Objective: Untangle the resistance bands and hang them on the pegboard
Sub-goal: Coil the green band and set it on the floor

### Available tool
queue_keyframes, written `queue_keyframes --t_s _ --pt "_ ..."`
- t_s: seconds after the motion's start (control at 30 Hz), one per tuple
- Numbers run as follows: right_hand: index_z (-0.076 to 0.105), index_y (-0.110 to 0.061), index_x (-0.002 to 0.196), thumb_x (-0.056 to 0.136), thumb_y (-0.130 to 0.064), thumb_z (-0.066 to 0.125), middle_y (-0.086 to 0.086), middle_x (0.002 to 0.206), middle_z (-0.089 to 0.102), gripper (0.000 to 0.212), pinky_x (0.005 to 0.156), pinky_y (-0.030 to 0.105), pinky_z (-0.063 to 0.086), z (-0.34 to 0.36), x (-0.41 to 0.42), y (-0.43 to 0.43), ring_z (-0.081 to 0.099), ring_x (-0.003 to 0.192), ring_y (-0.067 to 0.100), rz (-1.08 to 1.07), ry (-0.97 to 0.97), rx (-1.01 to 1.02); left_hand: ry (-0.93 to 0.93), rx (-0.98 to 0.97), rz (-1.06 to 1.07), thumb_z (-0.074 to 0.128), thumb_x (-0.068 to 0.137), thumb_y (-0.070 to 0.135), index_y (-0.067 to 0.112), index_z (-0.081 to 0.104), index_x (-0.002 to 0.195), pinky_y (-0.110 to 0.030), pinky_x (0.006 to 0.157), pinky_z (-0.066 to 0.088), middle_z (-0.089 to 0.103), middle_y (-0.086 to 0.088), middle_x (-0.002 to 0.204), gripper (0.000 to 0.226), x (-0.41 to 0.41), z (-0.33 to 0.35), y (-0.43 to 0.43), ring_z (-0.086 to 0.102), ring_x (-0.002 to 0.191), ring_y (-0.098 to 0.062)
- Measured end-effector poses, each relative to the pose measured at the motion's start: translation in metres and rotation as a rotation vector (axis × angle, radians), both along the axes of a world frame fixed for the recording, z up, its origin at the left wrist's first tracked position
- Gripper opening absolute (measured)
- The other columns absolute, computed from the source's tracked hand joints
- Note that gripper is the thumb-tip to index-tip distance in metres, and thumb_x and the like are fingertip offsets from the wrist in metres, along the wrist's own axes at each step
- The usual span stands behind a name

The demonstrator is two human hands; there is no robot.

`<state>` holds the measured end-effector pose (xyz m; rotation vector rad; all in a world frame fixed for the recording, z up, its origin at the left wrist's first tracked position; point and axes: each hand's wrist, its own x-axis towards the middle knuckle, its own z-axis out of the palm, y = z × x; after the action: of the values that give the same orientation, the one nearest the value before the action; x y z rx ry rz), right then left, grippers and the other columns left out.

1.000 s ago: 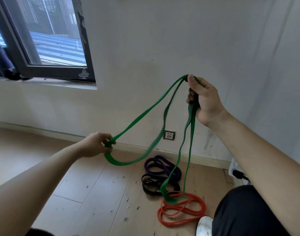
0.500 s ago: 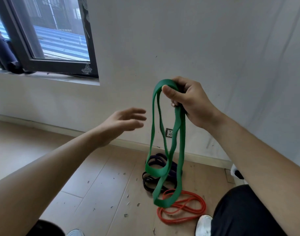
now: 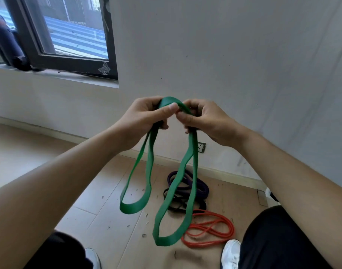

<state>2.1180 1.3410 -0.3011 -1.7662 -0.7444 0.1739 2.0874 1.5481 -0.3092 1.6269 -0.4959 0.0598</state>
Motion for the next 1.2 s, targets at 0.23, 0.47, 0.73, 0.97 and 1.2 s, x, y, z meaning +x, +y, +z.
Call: queue_keyframes --t_s 0.23,0.47,0.73,0.97,1.2 --pt "0.069 -0.008 0.107 0.085 -0.012 0.080 0.008 0.099 0.073 0.024 0.096 0.048 0.057 -0.011 0.006 0.006 0.072 0.098 0.024 0.017 0.017 -0.183 -0.021 -0.032 -0.005 0.065 0.091 0.028 0.003 0.063 0.100 -0.026 0.071 0.049 0.052 0.005 0.072 0.027 -0.005 0.003 0.006 0.051 0.067 -0.012" --pt "0.068 -0.017 0.106 0.084 -0.021 0.082 0.001 0.099 0.072 0.026 0.070 0.032 0.062 0.001 0.006 0.013 0.073 0.087 0.018 -0.079 -0.162 -0.397 -0.042 -0.067 0.030 0.064 0.091 0.027 0.017 0.066 0.085 -0.024 0.070 0.046 0.047 0.006 0.069 0.012 -0.004 0.005 0.019 0.046 0.065 -0.011" --pt "0.065 -0.010 0.103 0.084 -0.015 0.081 0.007 0.096 0.069 0.025 0.066 0.039 0.064 -0.011 0.013 0.022 0.075 0.087 0.020 -0.067 -0.040 -0.373 -0.035 -0.132 0.064 0.062 0.091 0.028 0.008 0.062 0.096 -0.023 0.068 0.045 0.047 0.004 0.070 0.020 0.001 0.006 0.034 0.047 0.065 -0.012" --pt "0.069 -0.004 0.106 0.081 -0.029 0.079 0.006 0.084 0.065 0.037 0.060 0.033 0.060 -0.001 0.019 0.005 0.070 0.082 0.023 -0.009 0.029 -0.158 0.061 0.119 0.073 0.083 0.064 0.062 0.013 0.075 0.102 -0.027 0.071 0.039 0.046 0.003 0.071 0.062 0.012 -0.013 0.082 0.044 0.066 -0.012" --pt "0.073 -0.006 0.102 0.077 -0.034 0.080 0.000 0.070 0.057 0.039 0.050 0.027 0.040 -0.003 0.013 0.017 0.051 0.061 0.014 0.021 -0.011 -0.078 0.167 0.339 -0.040 0.079 0.067 0.052 0.009 0.069 0.115 -0.037 0.092 0.053 0.066 -0.003 0.087 0.066 0.005 -0.022 0.081 0.067 0.086 -0.020"
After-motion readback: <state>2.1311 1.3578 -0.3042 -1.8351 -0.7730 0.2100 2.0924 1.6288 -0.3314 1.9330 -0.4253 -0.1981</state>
